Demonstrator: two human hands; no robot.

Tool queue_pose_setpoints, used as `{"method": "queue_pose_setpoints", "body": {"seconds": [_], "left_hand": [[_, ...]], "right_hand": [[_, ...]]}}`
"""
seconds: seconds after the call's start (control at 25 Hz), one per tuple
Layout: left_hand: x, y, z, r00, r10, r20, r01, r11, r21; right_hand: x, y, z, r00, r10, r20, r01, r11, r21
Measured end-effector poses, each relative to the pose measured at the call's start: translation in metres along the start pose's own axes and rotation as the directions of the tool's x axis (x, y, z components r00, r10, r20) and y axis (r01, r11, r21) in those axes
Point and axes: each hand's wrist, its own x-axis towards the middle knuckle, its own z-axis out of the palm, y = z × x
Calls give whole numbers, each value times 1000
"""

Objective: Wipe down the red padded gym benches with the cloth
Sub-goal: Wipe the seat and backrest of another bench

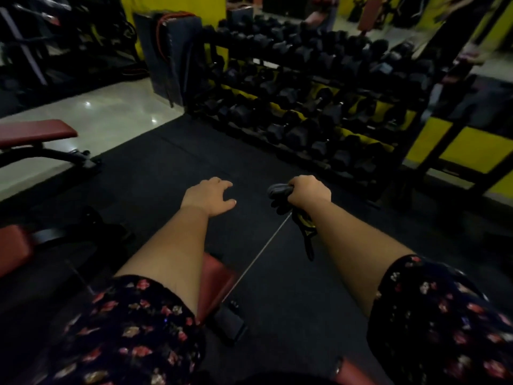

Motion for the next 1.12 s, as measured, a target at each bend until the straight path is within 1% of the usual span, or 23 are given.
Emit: {"method": "queue_pose_setpoints", "body": {"seconds": [0.16, 0.28, 0.4, 0.56, 0.84, 1.0, 1.12], "left_hand": [[38, 78, 5, 997, 68, 19, -69, 997, 29], [64, 125, 7, 990, 134, 40, -136, 989, 65], [95, 162, 8, 979, 194, 66, -199, 976, 87], [136, 196, 11, 963, 250, 102, -260, 961, 98], [241, 217, 20, 941, 299, 161, -315, 945, 87], [327, 206, 0, 938, 296, 179, -315, 945, 88], [383, 190, -21, 942, 286, 175, -305, 947, 99]], "right_hand": [[10, 76, -20, 999, 50, 11, -50, 998, -24], [17, 123, -28, 993, 114, -5, -114, 993, -20], [27, 162, -35, 988, 154, -11, -155, 988, -11], [50, 199, -39, 984, 179, 0, -179, 982, -63], [137, 231, -42, 977, 214, 23, -210, 972, -107], [226, 224, -64, 982, 190, 4, -187, 969, -160], [286, 209, -81, 985, 170, -23, -171, 976, -132]]}}
